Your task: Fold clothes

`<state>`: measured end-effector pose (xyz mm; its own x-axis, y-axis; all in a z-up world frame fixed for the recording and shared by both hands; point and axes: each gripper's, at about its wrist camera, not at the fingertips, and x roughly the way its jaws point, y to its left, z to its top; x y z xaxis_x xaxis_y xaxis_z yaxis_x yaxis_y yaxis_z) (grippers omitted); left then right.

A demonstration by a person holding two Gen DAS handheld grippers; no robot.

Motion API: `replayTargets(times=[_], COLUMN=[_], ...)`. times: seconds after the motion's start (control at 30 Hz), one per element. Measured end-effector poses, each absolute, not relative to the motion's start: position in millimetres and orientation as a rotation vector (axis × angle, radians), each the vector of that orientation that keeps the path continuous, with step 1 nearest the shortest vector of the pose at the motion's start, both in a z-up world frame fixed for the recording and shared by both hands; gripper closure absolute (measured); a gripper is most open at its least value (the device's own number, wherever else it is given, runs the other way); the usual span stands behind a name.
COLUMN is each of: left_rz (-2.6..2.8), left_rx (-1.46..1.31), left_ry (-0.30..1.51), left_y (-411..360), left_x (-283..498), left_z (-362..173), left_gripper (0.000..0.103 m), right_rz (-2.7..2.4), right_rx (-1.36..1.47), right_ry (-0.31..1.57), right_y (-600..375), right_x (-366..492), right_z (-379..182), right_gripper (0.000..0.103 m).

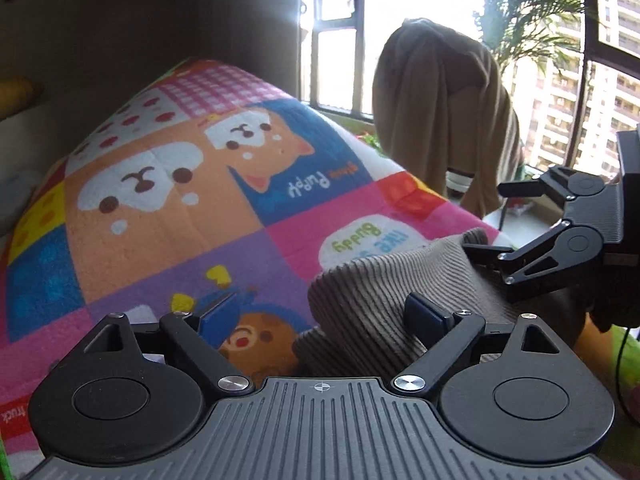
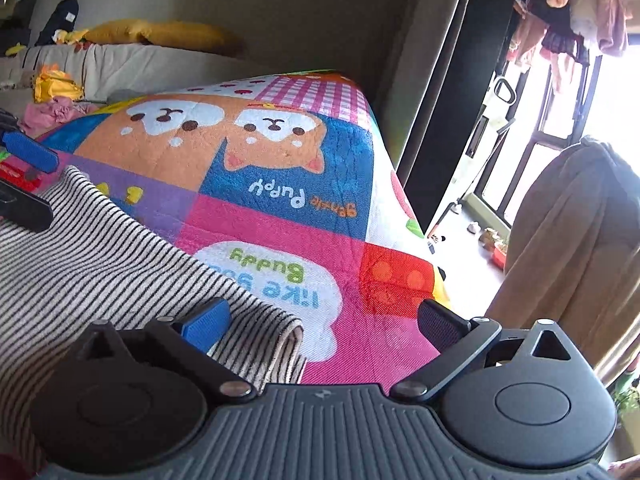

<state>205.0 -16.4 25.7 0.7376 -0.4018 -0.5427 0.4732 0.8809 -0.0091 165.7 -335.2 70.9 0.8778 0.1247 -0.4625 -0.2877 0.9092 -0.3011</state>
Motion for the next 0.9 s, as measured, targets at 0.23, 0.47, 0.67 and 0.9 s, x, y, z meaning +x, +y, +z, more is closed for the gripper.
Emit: replayTargets(times=[0.23, 0.47, 0.67, 0.9], left_rz=[-0.452, -0.455, -0.438, -0.430], left_rx=[0.119, 0.106, 0.114, 0.115], left_ry=[0.609, 0.609, 0.621, 0.629], left_y=[-5.4, 1.7, 9.5, 7.6], left_x=[216.4, 217.5, 212.6, 214.5], left_z=[9.3, 4.1, -1.2, -3.7], left_gripper=[0.008, 0.007, 0.007, 0.007], right_rz=[0.265, 0.259, 0.315, 0.286], right_rx=[-0.267, 0.082, 0.291, 0.052], right_ry=[0.403, 0.515, 0.563, 0.484], right_y=[-355.5, -402.4, -416.5, -381.6], right_x=[148.4, 151.1, 157.6, 157.8], right_z=[102.8, 103.3, 99.0, 108.3], right_gripper=[0.000, 0.000, 0.000, 0.000])
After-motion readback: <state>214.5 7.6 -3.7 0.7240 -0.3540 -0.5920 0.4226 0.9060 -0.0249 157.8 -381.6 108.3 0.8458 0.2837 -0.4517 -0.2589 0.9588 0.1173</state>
